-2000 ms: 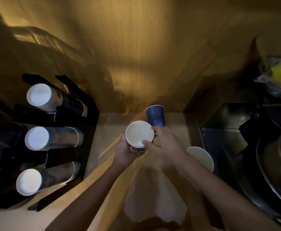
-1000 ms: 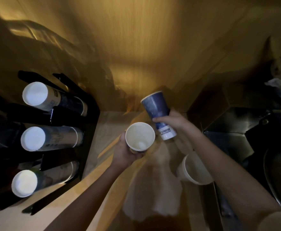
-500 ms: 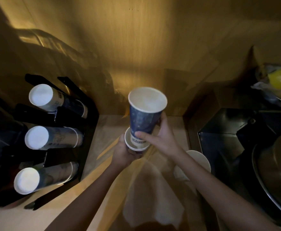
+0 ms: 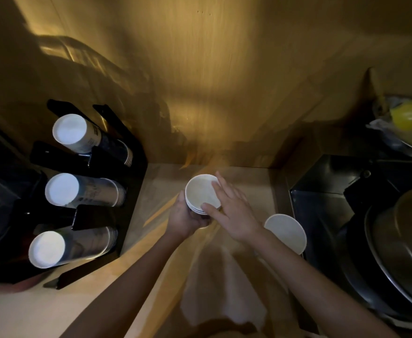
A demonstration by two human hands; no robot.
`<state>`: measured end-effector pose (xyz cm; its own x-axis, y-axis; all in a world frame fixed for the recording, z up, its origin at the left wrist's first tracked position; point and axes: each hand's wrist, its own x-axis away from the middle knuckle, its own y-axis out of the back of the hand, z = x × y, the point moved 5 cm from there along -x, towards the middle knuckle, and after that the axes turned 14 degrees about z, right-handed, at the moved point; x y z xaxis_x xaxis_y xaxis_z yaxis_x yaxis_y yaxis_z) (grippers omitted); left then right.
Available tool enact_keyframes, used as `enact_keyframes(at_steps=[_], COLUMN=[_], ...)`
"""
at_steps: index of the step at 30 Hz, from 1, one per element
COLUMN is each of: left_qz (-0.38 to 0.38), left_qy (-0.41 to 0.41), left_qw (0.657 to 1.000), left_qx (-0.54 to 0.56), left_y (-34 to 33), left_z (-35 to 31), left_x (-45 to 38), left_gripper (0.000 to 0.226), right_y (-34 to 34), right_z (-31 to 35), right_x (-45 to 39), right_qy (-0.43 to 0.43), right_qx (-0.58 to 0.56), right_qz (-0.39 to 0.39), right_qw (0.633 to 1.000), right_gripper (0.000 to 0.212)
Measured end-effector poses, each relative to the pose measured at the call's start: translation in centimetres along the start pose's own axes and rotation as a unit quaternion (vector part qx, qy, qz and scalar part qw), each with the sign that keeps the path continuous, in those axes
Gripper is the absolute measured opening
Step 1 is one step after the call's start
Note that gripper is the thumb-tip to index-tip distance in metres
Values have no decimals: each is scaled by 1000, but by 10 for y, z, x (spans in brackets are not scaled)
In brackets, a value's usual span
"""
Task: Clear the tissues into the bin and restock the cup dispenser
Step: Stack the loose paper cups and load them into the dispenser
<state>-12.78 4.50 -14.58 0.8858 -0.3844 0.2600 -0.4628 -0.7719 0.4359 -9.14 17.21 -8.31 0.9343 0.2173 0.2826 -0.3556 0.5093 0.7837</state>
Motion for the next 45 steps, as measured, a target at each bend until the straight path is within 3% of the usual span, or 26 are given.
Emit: enact_keyframes(at_steps=[5, 8, 11, 14, 16, 19, 23, 26, 30, 32, 36, 38, 40, 42, 45], left_qz=[39, 72, 60, 17, -4, -24, -57, -92, -142, -171, -226, -225, -194, -166, -167], left_qy=[15, 49, 19, -97, -186, -279, -313, -319, -311, -298, -275, -258, -240, -236, -246], left_qw=[999, 996, 998, 991, 964, 896, 808, 752, 736, 757, 844, 888, 927, 947, 948], left_qx=[0, -5, -21, -96, -191, -345, -496, -570, -584, -556, -402, -308, -212, -139, -113], left_y=[6, 21, 49, 89, 113, 140, 166, 182, 206, 219, 253, 269, 282, 292, 302], left_z=[-5, -9, -35, -83, -112, -141, -154, -151, -143, -141, -142, -145, -148, -153, -166], left_x=[4, 10, 22, 43, 59, 85, 115, 133, 151, 157, 163, 168, 173, 176, 180], left_gripper=[90, 90, 90, 93, 85, 69, 56, 70, 68, 59, 55, 59, 59, 68, 88], right_y=[10, 29, 39, 36, 34, 38, 45, 41, 34, 37, 53, 61, 65, 64, 62], right_z=[2, 8, 9, 28, 52, 88, 127, 153, 184, 199, 219, 227, 232, 239, 247], right_x=[2, 2, -3, -2, 2, 5, 1, -8, -22, -28, -36, -35, -34, -35, -43], right_qy=[16, 8, -53, -122, -110, -73, -32, 23, 114, 136, 193, 245, 278, 297, 299], right_qx=[-35, -184, -347, -429, -473, -516, -538, -534, -562, -555, -519, -467, -414, -358, -268], right_qz=[-18, -26, -35, 97, 202, 271, 254, 246, 226, 181, 31, -49, -109, -138, -147], right_qw=[999, 983, 936, 890, 850, 809, 803, 809, 788, 800, 832, 848, 860, 874, 904], right_gripper=[62, 42, 39, 61, 72, 81, 80, 62, 64, 59, 50, 39, 50, 57, 65])
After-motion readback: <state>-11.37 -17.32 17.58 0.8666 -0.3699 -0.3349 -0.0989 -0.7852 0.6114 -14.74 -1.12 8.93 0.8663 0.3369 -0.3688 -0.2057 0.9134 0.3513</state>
